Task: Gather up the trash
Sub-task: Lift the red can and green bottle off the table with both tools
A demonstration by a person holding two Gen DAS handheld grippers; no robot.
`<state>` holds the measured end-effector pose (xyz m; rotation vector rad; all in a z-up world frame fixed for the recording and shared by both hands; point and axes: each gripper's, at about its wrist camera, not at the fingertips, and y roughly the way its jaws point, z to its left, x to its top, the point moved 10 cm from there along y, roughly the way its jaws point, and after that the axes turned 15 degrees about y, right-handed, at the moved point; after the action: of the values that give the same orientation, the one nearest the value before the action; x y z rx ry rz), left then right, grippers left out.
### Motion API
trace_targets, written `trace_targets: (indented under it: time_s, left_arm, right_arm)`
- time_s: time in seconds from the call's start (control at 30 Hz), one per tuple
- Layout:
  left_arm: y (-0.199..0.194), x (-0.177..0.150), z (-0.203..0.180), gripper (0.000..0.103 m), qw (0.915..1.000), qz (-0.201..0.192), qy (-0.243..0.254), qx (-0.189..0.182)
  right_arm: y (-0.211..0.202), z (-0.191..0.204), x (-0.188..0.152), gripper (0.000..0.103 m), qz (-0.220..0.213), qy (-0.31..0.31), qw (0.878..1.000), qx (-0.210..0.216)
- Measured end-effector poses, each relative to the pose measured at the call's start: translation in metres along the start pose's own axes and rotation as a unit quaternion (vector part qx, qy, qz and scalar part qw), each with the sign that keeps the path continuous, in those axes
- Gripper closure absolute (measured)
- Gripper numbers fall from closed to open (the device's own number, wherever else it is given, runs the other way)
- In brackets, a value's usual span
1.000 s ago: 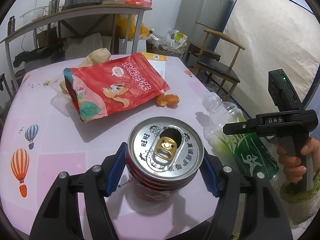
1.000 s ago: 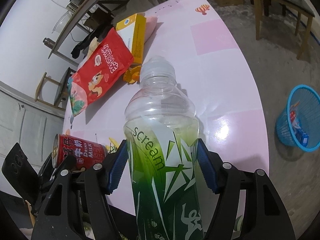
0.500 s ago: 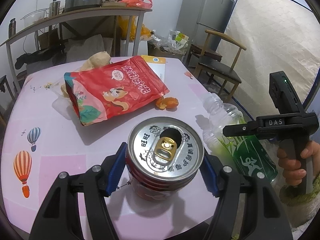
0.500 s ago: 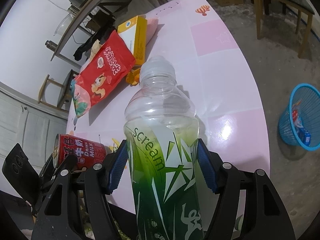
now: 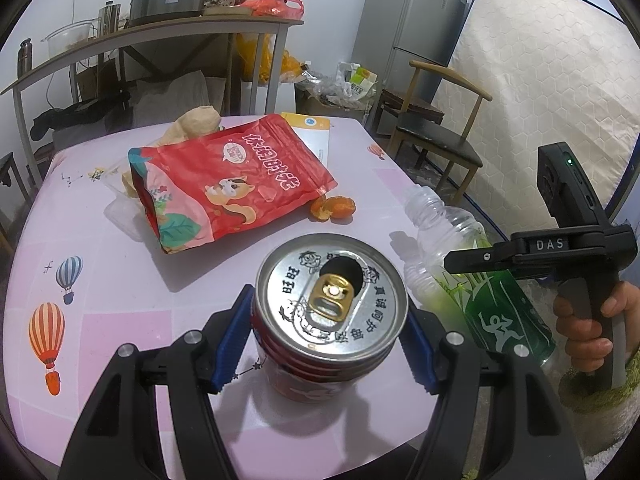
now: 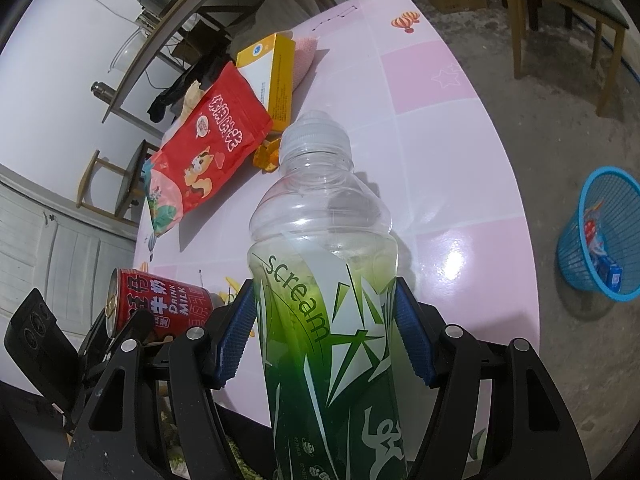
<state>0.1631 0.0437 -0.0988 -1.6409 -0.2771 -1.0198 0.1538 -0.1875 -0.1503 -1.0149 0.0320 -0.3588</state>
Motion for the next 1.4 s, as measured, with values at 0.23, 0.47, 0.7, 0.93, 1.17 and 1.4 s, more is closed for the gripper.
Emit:
trace_targets:
  time_s: [0.23,0.47,0.7,0.93,1.17,1.4]
  left_arm:
    - [-0.001,0.002,-0.001,0.037,1.0000,-0.001,0.000,0.000]
    - [0.000,0.002,-0.002,0.037,1.0000,-0.002,0.000,0.000]
    - [-0.008,0.009,-0.004,0.037,0.9999,-0.011,0.001,0.001]
    - [-0.014,0.020,-0.007,0.037,0.9997,-0.025,0.006,0.001]
    - [-0.021,0.037,-0.013,0.037,0.9990,-0.042,0.016,0.000]
    - [-0.025,0.050,-0.021,0.037,0.9981,-0.055,0.027,-0.003]
  right_arm:
    - [0.000,0.000,0.000,0.040,0.000,0.000,1.000,0.000]
    - [0.000,0.001,0.000,0.040,-0.001,0.001,1.000,0.000]
    - [-0.005,0.004,0.001,0.040,-0.003,-0.002,1.000,0.003]
    - [-0.011,0.005,0.003,0.040,-0.010,-0.001,1.000,0.013]
    - [-0.020,0.001,0.002,0.040,-0.018,0.004,1.000,0.020]
    - [-0.033,-0.005,0.002,0.040,-0.030,0.013,0.999,0.026]
